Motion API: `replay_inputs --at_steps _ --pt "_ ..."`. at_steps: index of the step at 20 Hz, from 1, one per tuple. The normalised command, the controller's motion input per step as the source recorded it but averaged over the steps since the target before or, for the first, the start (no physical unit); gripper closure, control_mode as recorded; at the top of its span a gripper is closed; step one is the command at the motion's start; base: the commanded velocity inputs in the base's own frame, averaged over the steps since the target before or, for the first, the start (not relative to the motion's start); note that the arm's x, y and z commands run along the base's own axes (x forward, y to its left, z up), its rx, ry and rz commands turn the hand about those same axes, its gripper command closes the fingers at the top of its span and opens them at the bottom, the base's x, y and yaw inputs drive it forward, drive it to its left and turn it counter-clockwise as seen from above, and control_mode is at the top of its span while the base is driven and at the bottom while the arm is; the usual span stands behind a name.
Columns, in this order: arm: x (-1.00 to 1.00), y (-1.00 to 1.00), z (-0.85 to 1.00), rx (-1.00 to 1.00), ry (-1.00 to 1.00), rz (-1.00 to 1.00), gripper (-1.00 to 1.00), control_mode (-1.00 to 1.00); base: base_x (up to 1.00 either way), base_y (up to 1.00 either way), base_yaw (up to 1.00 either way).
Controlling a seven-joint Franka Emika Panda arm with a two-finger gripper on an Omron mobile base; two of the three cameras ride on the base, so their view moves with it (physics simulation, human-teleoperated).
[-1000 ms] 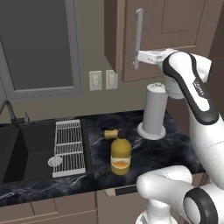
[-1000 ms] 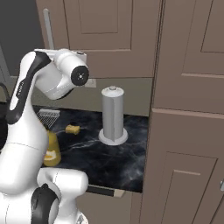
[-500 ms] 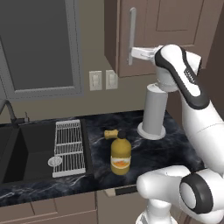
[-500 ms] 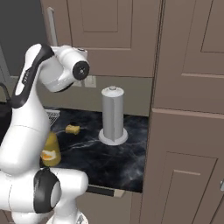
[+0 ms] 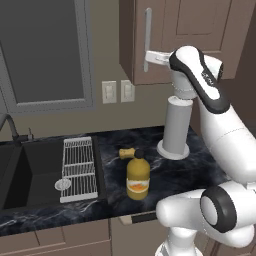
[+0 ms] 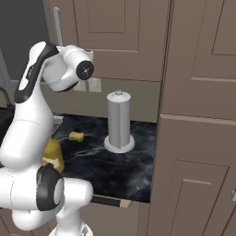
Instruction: Open the cabinet. Pick the sponge and place it next to the sink. Then close the cabinet.
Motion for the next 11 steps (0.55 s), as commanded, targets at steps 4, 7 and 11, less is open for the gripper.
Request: replay_inputs --at_steps 4,7,11 --pt "0.49 0.06 0.0 -0.01 0.0 0.0 -1.0 -1.0 0.0 0.0 0.0" --pt "0.5 0.01 0.0 -0.01 0.0 0.0 -1.0 -1.0 0.0 0.0 0.0" --pt "0.44 0.02 0.0 0.0 0.0 0.0 -1.0 -1.0 0.0 0.0 0.0"
